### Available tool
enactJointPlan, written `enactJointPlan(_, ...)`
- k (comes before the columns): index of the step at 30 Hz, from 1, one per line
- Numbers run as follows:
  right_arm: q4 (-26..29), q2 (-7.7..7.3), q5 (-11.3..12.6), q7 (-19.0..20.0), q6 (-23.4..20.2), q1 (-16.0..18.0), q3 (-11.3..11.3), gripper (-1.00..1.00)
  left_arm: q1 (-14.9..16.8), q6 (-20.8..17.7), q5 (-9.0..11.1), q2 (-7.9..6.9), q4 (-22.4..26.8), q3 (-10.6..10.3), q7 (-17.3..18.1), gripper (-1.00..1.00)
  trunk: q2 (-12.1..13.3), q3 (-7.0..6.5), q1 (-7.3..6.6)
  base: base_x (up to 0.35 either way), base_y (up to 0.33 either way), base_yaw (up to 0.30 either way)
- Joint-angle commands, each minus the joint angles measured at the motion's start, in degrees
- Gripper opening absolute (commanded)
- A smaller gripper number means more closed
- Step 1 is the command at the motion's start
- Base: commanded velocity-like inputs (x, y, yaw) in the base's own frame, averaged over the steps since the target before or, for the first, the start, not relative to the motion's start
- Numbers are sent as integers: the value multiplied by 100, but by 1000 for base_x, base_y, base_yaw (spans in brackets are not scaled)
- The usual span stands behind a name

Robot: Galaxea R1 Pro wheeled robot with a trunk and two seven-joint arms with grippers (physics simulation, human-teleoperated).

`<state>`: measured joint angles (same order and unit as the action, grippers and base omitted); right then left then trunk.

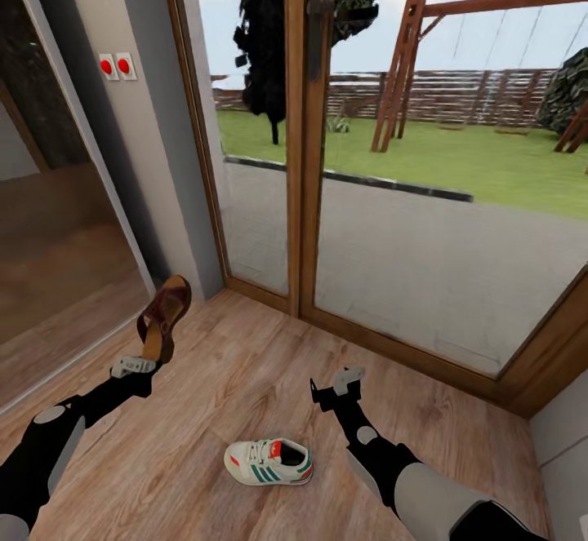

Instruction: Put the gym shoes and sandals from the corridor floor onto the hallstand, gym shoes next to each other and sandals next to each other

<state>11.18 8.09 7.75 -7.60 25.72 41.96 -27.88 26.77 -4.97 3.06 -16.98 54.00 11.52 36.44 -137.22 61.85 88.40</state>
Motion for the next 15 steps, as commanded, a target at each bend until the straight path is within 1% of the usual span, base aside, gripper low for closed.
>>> enactJointPlan(1, -8, -24, 48, -12, 19, 5, -52, 100, 79, -147, 9, -2, 5, 8, 59, -100, -2, 5, -1, 0, 0, 0)
enactJointPlan(2, -9, -71, 28, 20, 14, 5, -55, 100, 171, -297, 10, -7, 8, 0, 100, -100, -2, 5, -1, 0, 0, 0)
enactJointPlan(4, -9, -122, -34, 112, 10, 5, -56, 100, 239, -394, 10, -12, 10, -7, 153, -100, -2, 5, -1, 0, 0, 0)
enactJointPlan(5, 10, -600, -652, 1666, 2, 5, -38, 100, 517, -558, -45, -33, 14, -53, 953, -100, -2, 5, -1, 0, 0, 0)
enactJointPlan(6, 16, -674, -677, 1833, 3, 5, -36, 100, 535, -561, -58, -33, 12, -60, 1080, -100, -2, 5, -1, 0, 0, 0)
enactJointPlan(8, 19, -755, -698, 1966, 3, 5, -35, 100, 546, -563, -69, -33, 10, -64, 1175, -100, -2, 5, -1, 0, 0, 0)
enactJointPlan(9, 24, -836, -730, 2093, 3, 5, -34, 100, 551, -562, -75, -33, 8, -66, 1238, -100, -2, 5, -1, 0, 0, 0)
enactJointPlan(10, 26, -875, -749, 2161, 3, 5, -34, 100, 553, -561, -77, -33, 8, -67, 1260, -100, -2, 5, -1, 0, 0, 0)
enactJointPlan(11, 29, -940, -790, 2306, 3, 5, -34, 100, 554, -560, -78, -35, 7, -69, 1293, -100, -2, 5, -1, 0, 0, 0)
enactJointPlan(12, 30, -968, -808, 2382, 3, 5, -33, 100, 555, -560, -78, -37, 7, -69, 1304, -100, -2, 5, -1, 0, 0, 0)
enactJointPlan(14, 32, -1057, -851, 2693, 3, 5, -33, 100, 556, -558, -78, -38, 6, -70, 1335, -100, -2, 5, -1, 0, 0, 0)
enactJointPlan(15, 32, -1073, -857, 2765, 3, 5, -33, 100, 556, -558, -78, -39, 6, -71, 1339, -100, -2, 5, -1, 0, 0, 0)
